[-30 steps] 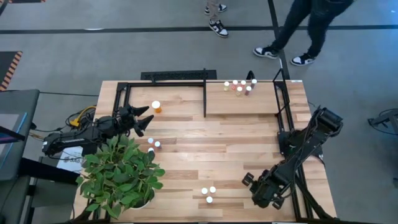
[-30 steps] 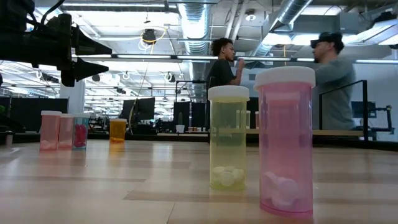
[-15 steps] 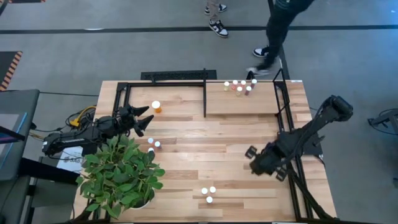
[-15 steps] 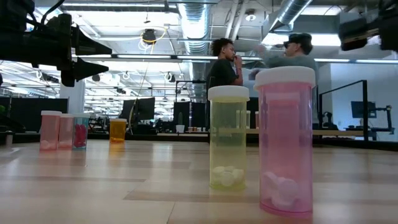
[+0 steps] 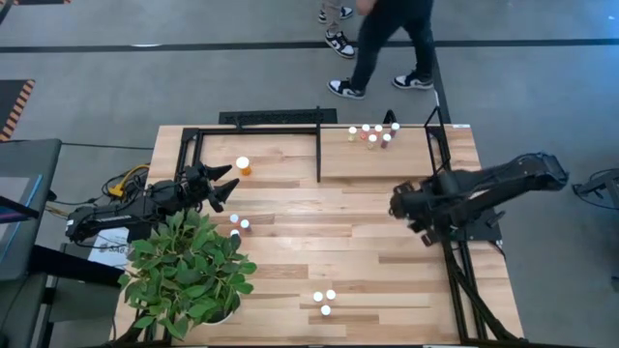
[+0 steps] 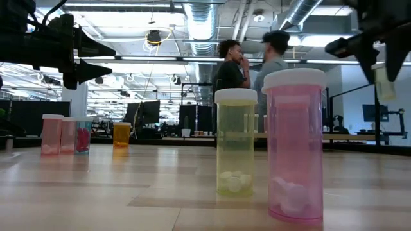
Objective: Pick and place medicine bottles onto shelf by color
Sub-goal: Put the yellow pill bottle on the shelf
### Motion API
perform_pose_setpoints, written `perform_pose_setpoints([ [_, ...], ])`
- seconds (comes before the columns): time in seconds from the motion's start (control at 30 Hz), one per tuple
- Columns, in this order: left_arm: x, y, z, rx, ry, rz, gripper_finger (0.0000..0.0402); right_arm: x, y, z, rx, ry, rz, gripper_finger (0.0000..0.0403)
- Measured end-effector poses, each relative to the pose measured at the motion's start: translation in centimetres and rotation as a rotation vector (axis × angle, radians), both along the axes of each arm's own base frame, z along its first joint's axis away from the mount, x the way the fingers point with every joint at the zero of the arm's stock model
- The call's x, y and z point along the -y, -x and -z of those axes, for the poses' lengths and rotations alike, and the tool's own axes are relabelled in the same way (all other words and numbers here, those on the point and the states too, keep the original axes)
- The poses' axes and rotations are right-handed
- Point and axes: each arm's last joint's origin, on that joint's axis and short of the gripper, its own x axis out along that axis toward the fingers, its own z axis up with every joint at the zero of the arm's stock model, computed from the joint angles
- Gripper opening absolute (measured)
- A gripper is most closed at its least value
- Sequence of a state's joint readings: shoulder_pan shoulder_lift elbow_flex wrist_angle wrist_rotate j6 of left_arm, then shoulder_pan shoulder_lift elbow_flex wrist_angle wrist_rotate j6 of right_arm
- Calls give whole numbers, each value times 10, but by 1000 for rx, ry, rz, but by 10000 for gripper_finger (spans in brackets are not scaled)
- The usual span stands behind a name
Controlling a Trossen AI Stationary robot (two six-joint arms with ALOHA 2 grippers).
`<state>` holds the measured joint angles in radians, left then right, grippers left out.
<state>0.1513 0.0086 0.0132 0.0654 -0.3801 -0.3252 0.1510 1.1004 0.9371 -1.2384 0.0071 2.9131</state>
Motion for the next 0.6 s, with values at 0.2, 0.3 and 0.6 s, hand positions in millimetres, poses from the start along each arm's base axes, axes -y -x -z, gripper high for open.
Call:
perform_pose_setpoints([
  [0.2,0,0,0,0,0,0,312,34,-2,0,9,43,221,141],
  [0.3,0,0,0,0,0,0,312,53,-2,0,29,60,328,141],
  [0.6,0,0,0,0,0,0,312,119,0,8,44,117,527,141],
])
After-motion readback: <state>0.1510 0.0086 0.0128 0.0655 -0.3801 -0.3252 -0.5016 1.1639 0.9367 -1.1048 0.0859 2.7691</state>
